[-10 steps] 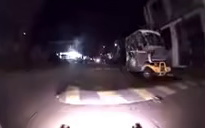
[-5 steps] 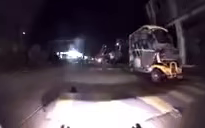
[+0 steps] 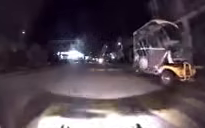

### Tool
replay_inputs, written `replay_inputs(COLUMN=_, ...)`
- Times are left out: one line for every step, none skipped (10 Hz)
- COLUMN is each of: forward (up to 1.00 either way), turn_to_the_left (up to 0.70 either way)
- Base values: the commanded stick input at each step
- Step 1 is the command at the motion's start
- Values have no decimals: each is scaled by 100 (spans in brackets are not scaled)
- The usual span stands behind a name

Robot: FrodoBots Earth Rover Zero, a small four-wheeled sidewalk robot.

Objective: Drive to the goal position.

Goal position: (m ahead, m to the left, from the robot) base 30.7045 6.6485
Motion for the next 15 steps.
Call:
replay_inputs(forward=85, turn_to_the_left=0)
replay_inputs(forward=85, turn_to_the_left=0)
replay_inputs(forward=85, turn_to_the_left=0)
replay_inputs(forward=85, turn_to_the_left=0)
replay_inputs(forward=85, turn_to_the_left=0)
replay_inputs(forward=85, turn_to_the_left=0)
replay_inputs(forward=85, turn_to_the_left=0)
replay_inputs(forward=85, turn_to_the_left=0)
replay_inputs(forward=85, turn_to_the_left=0)
replay_inputs(forward=85, turn_to_the_left=0)
replay_inputs(forward=85, turn_to_the_left=0)
replay_inputs(forward=85, turn_to_the_left=0)
replay_inputs(forward=85, turn_to_the_left=0)
replay_inputs(forward=85, turn_to_the_left=0)
replay_inputs(forward=85, turn_to_the_left=0)
